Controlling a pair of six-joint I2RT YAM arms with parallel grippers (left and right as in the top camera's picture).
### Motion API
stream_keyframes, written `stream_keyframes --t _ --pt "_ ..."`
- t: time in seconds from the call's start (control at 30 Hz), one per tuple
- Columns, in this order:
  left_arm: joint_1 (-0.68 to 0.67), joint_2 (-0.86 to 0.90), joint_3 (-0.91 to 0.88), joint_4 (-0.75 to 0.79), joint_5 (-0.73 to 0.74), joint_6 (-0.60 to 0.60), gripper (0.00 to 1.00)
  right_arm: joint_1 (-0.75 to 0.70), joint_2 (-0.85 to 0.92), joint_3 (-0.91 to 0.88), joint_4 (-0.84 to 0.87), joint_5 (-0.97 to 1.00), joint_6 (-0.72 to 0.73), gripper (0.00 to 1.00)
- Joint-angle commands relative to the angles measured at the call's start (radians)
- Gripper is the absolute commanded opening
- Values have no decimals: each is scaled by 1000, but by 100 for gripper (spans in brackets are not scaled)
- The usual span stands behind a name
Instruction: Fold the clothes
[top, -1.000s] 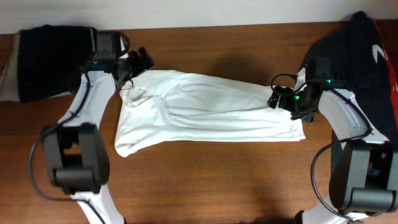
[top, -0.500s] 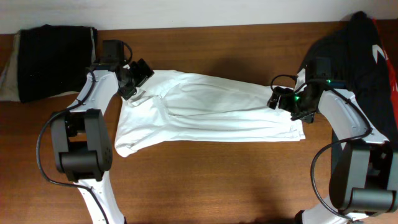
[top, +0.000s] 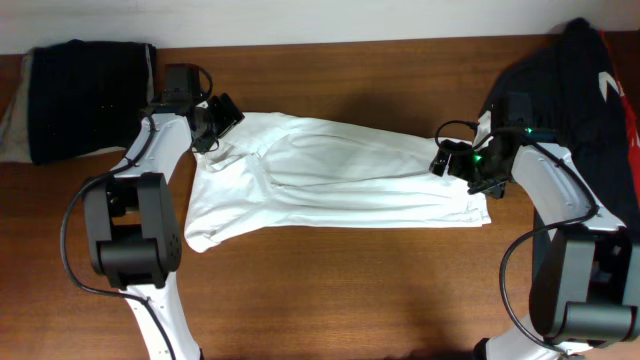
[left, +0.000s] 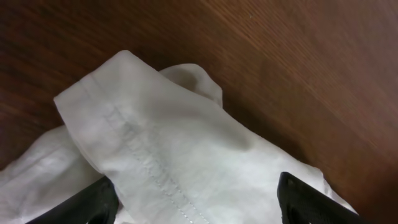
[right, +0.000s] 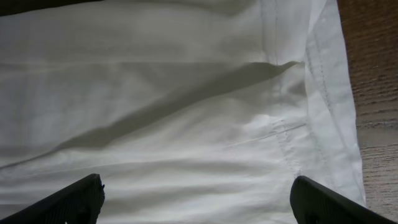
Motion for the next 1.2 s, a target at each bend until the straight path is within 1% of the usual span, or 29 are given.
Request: stream_keyframes --t 0.0,0.07,0.1,0.13,0.2,0.23,0.3,0.33,0.37,0.4,0.47,0.53,0.57,0.6,0.63,0.7,0.83,0.87,0.93,0.97,1.0,1.07,1.17 --pt "6 33 19 15 -24 23 76 3 3 11 -11 -2 4 99" --pt "6 38 19 31 -40 23 67 3 3 11 -16 2 4 99" --pt "6 38 19 37 -59 23 60 3 3 11 -15 6 4 98" --pt "6 38 19 37 -84 23 54 1 3 12 -14 6 4 94" --pt "6 38 19 37 -130 23 49 -9 3 16 -10 6 4 91" --pt "6 38 19 37 -150 23 45 -26 3 27 -8 5 5 91" --pt "6 38 19 37 -185 23 32 -59 3 55 -16 5 4 92" --pt "6 38 19 37 -208 23 18 -76 3 68 -22 5 4 93" --pt "6 38 19 37 -224 23 12 -100 3 78 -32 5 4 93" --pt "6 38 19 37 -224 23 12 -114 3 80 -37 5 4 93" --pt "6 38 19 40 -223 23 1 -134 3 79 -51 5 3 93" --pt "6 38 19 40 -223 23 0 -136 3 79 -58 6 0 93" --pt "6 38 19 40 -223 23 0 -136 3 79 -61 8 0 91" --pt "6 38 19 40 -223 23 0 -136 3 79 -64 27 1 83" --pt "6 38 19 39 -223 23 0 -136 3 79 -64 58 6 78" --pt "6 38 19 32 -223 23 0 -136 3 79 -51 96 16 79" --pt "6 38 19 20 -223 23 0 -134 21 78 -7 79 16 78" --pt "6 38 19 20 -223 23 0 -134 38 78 11 76 15 77" --pt "6 38 19 15 -223 23 0 -134 84 78 75 60 -11 70" --pt "6 38 19 11 -223 23 0 -134 99 78 101 39 -22 62" --pt "6 38 19 7 -223 23 0 -134 112 78 122 18 -22 59" --pt "6 38 19 3 -223 23 0 -134 139 78 168 -29 -23 59" --pt "6 38 19 3 -223 23 0 -133 162 78 217 -33 -30 59"
